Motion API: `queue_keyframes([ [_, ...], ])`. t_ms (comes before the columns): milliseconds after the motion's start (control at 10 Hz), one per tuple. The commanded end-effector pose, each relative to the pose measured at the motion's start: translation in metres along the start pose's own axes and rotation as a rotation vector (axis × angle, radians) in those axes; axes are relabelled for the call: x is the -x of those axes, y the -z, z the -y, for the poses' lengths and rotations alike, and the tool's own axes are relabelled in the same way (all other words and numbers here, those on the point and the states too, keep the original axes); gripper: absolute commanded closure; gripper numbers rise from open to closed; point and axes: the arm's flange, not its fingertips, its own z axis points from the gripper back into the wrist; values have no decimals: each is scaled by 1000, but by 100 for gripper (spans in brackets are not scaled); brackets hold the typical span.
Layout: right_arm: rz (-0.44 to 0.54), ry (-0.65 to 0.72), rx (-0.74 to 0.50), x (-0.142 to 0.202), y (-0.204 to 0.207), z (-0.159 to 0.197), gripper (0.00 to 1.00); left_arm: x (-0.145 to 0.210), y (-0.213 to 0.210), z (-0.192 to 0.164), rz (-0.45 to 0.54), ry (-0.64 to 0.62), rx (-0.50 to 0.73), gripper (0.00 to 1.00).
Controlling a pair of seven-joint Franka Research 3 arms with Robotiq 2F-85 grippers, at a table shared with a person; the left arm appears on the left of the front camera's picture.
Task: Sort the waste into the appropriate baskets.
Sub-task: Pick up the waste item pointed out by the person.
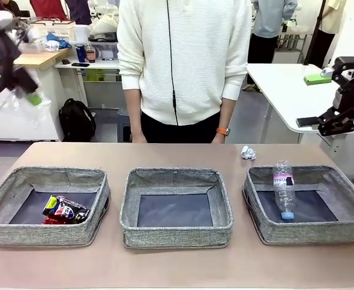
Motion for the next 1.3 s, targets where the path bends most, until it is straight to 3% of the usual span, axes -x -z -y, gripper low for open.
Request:
queue_keyframes([
  [0,1,-2,-22,-1,0,-2,0,-34,-2,86,22,-192,74,91],
  [300,1,-2,-22,-1,0,-2,0,-64,17,234,-118,-225,-21,91],
  [400,1,-2,-22,-1,0,-2,0,-71,27,273,-141,-149,-102,91],
  [500,1,-2,-22,-1,0,-2,0,-81,32,310,-195,-93,-78,91],
  [700,1,-2,-22,-1,0,-2,0,-107,26,339,-282,-127,-106,91],
  [800,1,-2,-22,-1,0,-2,0,-116,19,345,-277,-153,-123,91],
  [1200,1,-2,-22,-1,0,-2,0,-120,25,360,-341,-78,-50,91],
])
